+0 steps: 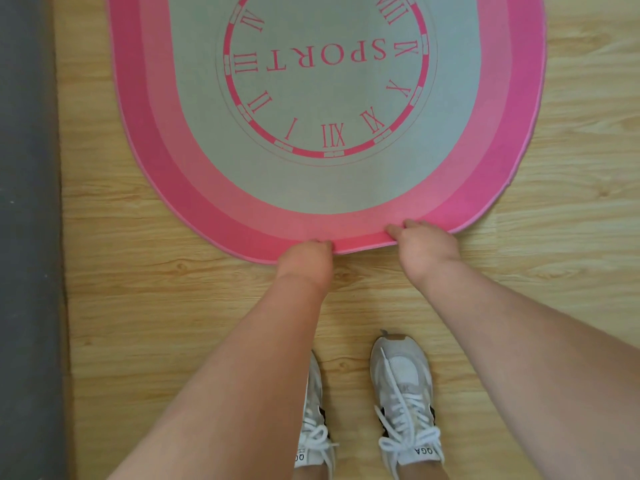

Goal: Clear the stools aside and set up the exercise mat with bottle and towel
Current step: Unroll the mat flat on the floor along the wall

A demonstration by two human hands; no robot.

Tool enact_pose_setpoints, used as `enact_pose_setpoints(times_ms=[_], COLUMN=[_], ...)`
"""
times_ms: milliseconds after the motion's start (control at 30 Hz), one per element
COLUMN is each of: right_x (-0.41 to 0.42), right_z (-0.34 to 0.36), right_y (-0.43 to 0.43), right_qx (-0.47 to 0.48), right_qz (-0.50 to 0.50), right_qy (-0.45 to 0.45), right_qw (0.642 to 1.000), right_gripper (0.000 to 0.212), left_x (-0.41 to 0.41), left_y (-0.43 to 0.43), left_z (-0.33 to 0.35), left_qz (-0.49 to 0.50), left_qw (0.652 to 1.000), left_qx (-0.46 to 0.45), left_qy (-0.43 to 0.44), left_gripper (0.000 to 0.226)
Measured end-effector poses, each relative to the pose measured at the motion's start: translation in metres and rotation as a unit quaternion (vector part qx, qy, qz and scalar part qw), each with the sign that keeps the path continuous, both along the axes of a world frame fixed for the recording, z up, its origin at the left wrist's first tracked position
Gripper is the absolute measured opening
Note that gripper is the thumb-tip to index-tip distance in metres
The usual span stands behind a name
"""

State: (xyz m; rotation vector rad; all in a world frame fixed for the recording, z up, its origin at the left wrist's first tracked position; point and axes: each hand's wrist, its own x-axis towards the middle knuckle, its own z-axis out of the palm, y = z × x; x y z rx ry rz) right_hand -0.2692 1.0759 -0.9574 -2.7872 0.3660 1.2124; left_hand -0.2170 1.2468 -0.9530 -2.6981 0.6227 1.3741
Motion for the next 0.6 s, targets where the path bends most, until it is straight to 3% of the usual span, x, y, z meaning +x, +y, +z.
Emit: enact_pose_setpoints(times_ms=[133, 267, 600], right_x=[-0.002, -0.006, 0.014], right_z=[0.006, 0.029, 0.164], right_y=[0.000, 0.003, 0.019], right_qx=[0.008, 0.025, 0.063], right_qz=[-0.008, -0.033, -0.034], right_qy=[0.029, 0.018, 0.008], right_qw=[1.000, 0.999, 0.997], right_gripper=[0.075, 0.087, 0.079], left_x=[-0.005, -0.009, 0.015], left_y=[0.001, 0.005, 0.004], left_z=[0.004, 0.023, 0.165], left_qz=[0.006, 0.034, 0.067], left_qw=[1.000, 0.999, 0.998], left_qx=[0.000, 0.000, 0.004], left_qy=[0.025, 0.038, 0.015], left_gripper=[0.067, 0.061, 0.055])
